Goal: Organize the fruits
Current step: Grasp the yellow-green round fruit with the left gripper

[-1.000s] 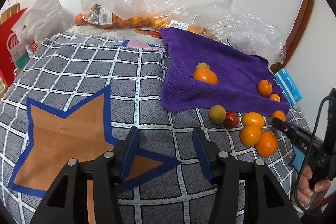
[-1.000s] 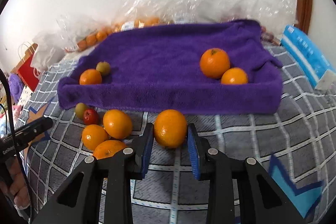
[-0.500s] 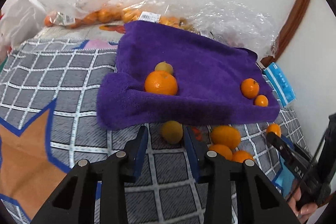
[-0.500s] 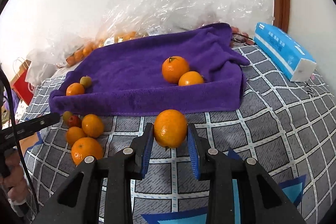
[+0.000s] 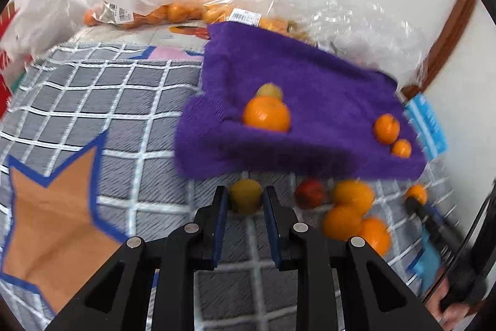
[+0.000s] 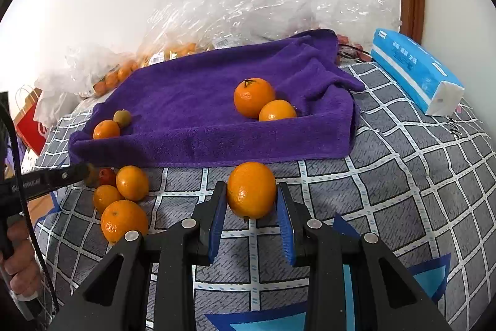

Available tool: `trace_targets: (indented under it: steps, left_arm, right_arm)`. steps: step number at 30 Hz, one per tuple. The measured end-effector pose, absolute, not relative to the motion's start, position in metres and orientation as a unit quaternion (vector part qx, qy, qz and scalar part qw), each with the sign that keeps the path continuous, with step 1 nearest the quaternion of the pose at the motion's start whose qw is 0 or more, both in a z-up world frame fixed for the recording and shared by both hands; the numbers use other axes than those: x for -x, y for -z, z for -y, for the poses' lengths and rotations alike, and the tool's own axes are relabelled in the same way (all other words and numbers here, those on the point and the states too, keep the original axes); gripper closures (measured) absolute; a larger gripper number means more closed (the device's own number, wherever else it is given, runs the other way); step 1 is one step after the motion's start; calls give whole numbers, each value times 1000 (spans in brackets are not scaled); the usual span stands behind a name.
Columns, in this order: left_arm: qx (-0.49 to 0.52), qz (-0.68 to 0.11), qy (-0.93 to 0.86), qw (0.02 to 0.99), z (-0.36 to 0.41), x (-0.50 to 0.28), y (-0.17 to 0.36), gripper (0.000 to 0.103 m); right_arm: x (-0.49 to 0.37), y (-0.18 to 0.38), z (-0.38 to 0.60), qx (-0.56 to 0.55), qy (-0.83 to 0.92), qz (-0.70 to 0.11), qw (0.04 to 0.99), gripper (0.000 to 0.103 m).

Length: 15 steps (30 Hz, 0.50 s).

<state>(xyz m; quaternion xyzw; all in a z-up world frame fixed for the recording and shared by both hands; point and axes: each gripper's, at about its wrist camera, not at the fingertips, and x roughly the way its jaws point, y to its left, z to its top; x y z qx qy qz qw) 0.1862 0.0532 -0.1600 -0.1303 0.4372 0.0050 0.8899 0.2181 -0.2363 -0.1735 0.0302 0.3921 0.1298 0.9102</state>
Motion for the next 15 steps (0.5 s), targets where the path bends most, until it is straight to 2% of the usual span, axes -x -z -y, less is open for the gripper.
trace_targets:
  steps: [6,10,15]
  left_arm:
    - [71,-419,-22,905,-44,-184,169,74]
    - [63,-412,-22,909,-41,-187,169,79]
    - [80,-410,-23,908,-46,-199,169,79]
  right_arm:
    - [-219,174,237,-28,-130,-394,910,71]
    - [-219,174,240,-39,-131,-393,909,71]
    - [-220,174,238,-38,-131,-395,909,71]
